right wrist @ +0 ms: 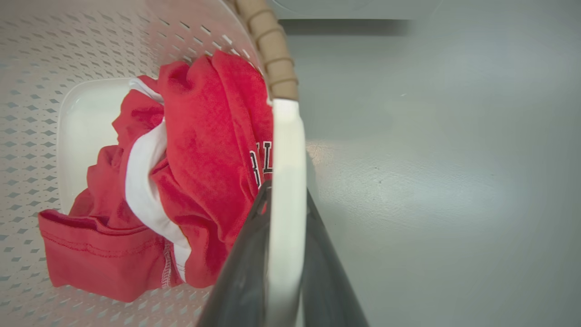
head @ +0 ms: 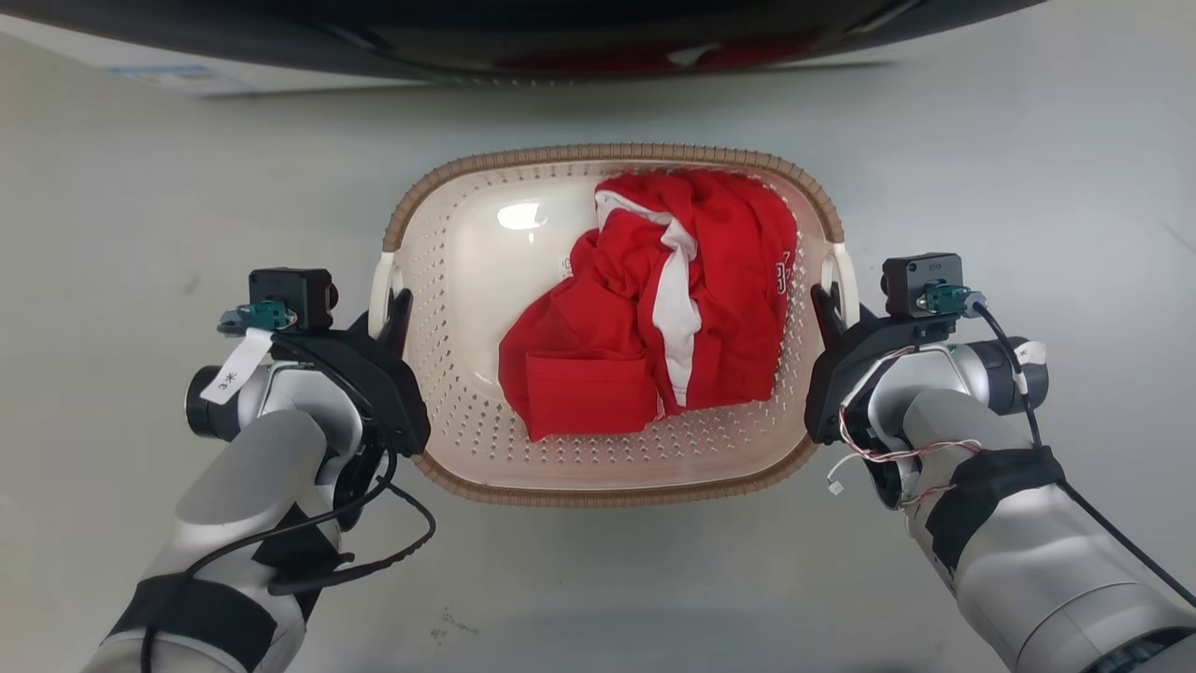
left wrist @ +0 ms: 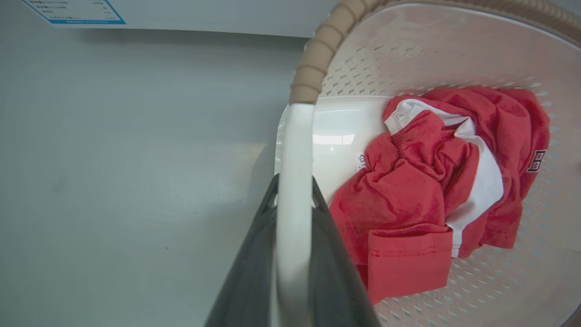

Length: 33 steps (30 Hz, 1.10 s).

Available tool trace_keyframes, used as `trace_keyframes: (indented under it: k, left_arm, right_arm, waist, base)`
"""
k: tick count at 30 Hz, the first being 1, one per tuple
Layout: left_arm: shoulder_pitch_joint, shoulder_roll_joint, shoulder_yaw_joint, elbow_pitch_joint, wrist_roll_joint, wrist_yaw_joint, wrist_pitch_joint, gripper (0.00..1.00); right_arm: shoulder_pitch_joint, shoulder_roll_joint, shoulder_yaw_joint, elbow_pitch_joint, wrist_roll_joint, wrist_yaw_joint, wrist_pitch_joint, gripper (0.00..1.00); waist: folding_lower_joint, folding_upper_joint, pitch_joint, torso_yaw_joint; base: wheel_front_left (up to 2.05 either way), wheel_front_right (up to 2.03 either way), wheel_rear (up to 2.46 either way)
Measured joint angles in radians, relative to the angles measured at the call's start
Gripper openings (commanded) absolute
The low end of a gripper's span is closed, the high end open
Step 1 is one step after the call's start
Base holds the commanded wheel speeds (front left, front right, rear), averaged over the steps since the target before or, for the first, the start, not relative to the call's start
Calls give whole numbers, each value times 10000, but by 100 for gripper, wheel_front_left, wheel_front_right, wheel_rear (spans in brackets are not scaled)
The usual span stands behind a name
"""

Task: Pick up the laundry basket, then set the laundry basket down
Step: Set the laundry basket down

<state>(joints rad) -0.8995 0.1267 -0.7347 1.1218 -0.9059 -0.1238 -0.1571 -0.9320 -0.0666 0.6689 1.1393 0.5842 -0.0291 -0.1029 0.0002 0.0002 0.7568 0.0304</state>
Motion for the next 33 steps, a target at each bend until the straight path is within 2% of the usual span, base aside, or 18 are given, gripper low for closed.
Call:
trace_keyframes:
  k: [9,22,23,24,25,27,33]
  left_arm:
    - [-157,-13,-38,50,27,2,-307,0]
    - [-253,-21,-173,67,6,4,-397,0]
    - [-255,-15,-207,69,-12,4,-395,13]
    - [-255,-17,-213,67,-48,4,-395,80]
    - [-255,-21,-230,52,-88,4,-395,100]
    - [-256,-33,-291,-35,-98,-10,-395,100]
    - [-251,-40,-391,-77,-196,-82,-376,100]
  right_arm:
    - [-318,-15,12,184,-56,-65,-343,0]
    - [-488,-15,27,418,-54,-29,-568,0]
    - [-488,-19,54,424,-56,40,-583,0]
    - [-489,-29,67,439,-56,77,-585,38]
    - [-491,-42,104,441,-59,150,-604,100]
    - [-458,-46,186,510,-102,334,-612,100]
    - [-428,-59,259,591,-136,489,-752,100]
  waist:
    - [-2,-1,881,96]
    - [-3,-2,1057,173]
    - [-3,-2,1050,175]
    - [-3,-2,1043,179]
    - [-3,-2,1034,183]
    - [-3,-2,1012,192]
    - [-2,-1,866,225]
  base:
    - [0,0,0]
    - [0,0,0]
    - [0,0,0]
    - [0,0,0]
    - [0,0,0]
    - [0,0,0]
    - [0,0,0]
